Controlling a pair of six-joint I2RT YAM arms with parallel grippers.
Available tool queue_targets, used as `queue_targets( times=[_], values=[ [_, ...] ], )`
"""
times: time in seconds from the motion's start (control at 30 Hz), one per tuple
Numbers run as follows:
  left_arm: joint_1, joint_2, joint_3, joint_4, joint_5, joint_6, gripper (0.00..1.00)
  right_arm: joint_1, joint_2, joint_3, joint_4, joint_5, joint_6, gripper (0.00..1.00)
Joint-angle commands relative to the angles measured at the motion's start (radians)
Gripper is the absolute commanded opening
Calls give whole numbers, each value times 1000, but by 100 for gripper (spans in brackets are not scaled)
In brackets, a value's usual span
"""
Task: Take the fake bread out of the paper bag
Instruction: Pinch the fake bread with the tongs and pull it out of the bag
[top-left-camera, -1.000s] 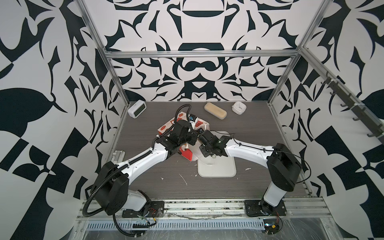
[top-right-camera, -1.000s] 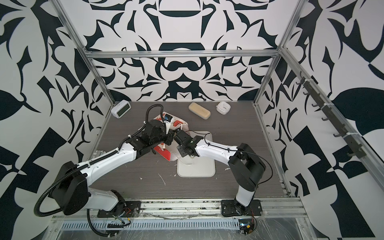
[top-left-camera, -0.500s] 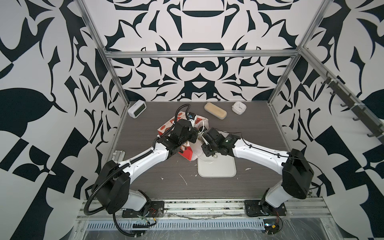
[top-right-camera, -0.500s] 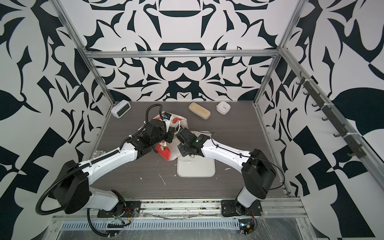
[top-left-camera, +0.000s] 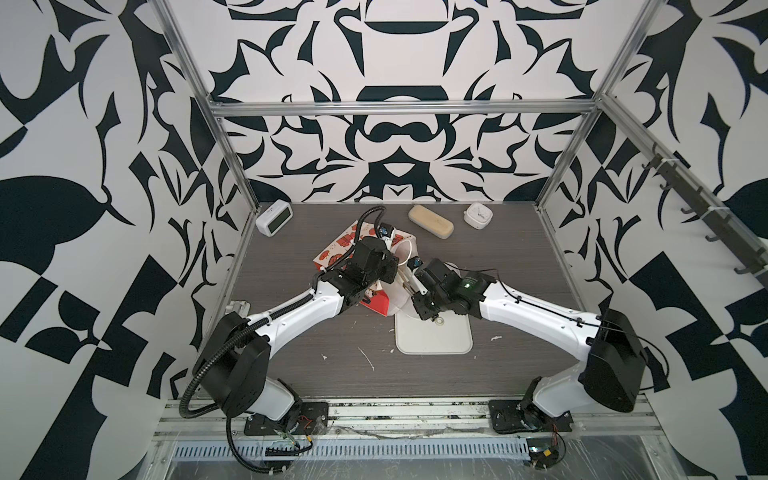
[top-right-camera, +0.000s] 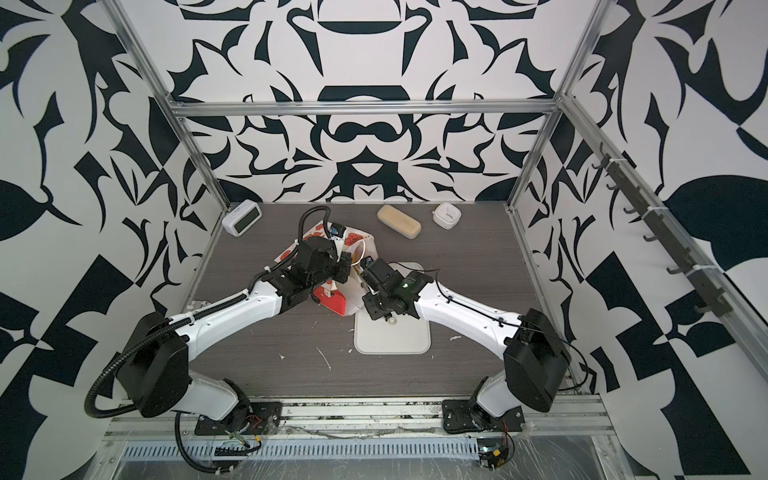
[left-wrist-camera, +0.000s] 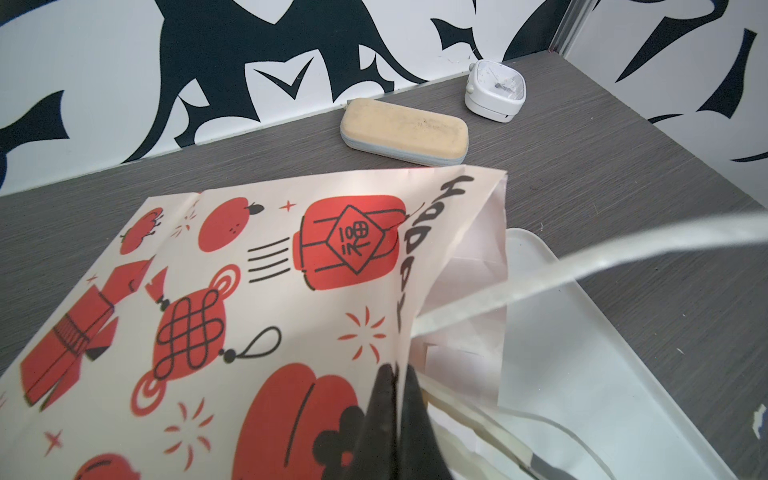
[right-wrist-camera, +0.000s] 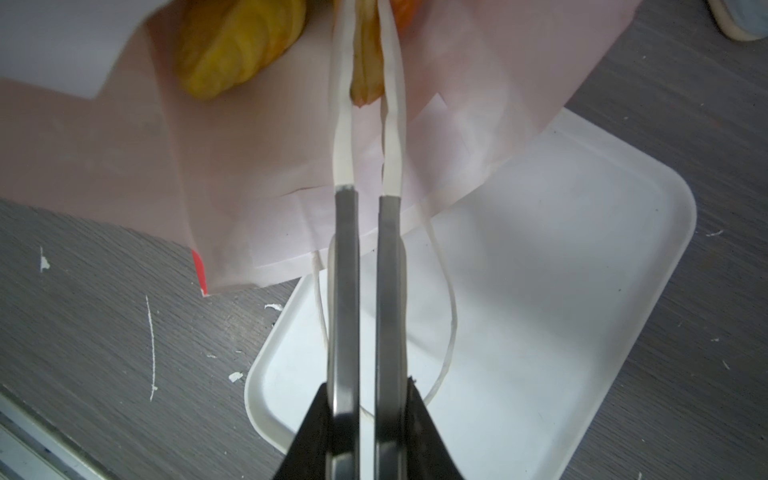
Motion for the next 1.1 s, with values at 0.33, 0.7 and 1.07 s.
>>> queue_targets(
  times=[0.33,0.7,1.07],
  values=[
    [11,22,52,17,-101,-43,0,-12,-285,-109,-84,-16,40,7],
    [43,36,68,13,-135,-91,0,-16,-456,-148,-223,-39,41,4],
    [71,16,40,9,-150,-104,0,-17,-552,-67,-453,228,89,4]
  ],
)
